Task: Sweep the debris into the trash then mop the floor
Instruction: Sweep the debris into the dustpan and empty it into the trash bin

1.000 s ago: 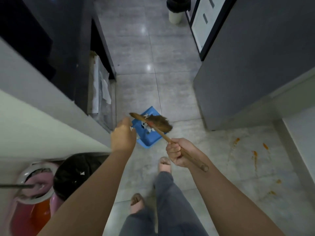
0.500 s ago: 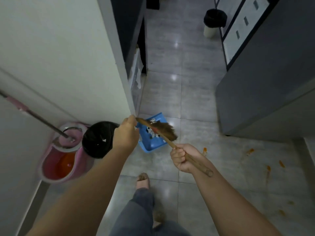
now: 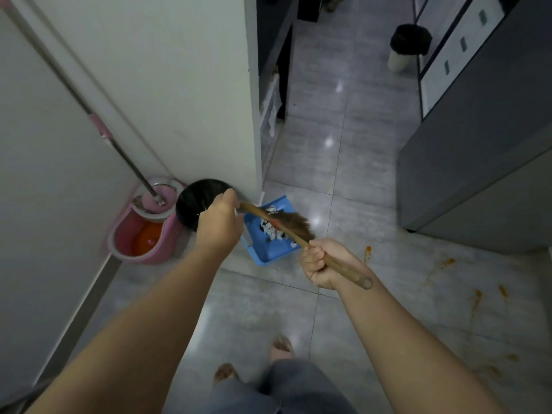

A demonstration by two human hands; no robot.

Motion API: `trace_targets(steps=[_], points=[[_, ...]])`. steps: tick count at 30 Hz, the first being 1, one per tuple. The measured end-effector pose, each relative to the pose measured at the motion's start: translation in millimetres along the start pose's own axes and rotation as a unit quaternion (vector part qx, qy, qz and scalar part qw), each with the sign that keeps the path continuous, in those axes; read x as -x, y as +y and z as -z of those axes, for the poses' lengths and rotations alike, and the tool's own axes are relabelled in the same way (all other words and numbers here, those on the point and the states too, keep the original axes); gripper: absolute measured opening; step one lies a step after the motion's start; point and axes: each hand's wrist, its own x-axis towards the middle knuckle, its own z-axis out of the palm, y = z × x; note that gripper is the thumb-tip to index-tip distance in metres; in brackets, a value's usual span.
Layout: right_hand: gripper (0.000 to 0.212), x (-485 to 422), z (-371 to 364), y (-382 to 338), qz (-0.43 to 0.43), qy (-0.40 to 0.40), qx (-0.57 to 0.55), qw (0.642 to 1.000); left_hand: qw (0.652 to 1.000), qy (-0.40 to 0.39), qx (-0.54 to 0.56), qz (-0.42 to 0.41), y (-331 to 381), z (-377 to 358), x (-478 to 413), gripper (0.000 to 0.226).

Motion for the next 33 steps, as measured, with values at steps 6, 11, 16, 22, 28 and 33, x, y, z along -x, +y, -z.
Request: trace_targets(steps=[6, 11, 16, 22, 28, 33], points=[[0.038, 16.6, -21.4, 59.0, 0.008, 0.009, 0.025, 1.000, 0.999, 0.033, 0.007, -0.013, -39.4, 38.1, 37.2, 0.016], [0.037, 29.5, -58.6, 127.5, 0.035, -0.003, 0.051, 0.998, 0.997, 0.071, 0.024, 0.013, -79.5, 91.7, 65.4, 0.014], [0.040, 37.8, -93.3, 185.6, 0.052, -0.038, 0.079, 0.995, 0.993, 0.113, 0.017, 0.035, -115.2, 150.4, 84.8, 0.013], [0.037, 32.6, -129.3, 218.2, 0.035, -0.110, 0.063, 0.991, 0.987, 0.154, -0.027, 0.020, -144.9, 189.5, 101.0, 0.016], [0.041, 0.5, -128.2, 210.9, -0.007, -0.153, 0.025, 0.988, 0.980, 0.170, -0.107, -0.003, -156.2, 177.4, 93.1, 0.012], [0.041, -25.6, -125.3, 180.9, -0.025, -0.173, -0.005, 0.985, 0.969, 0.153, -0.192, -0.041, -158.1, 151.5, 74.5, 0.016]])
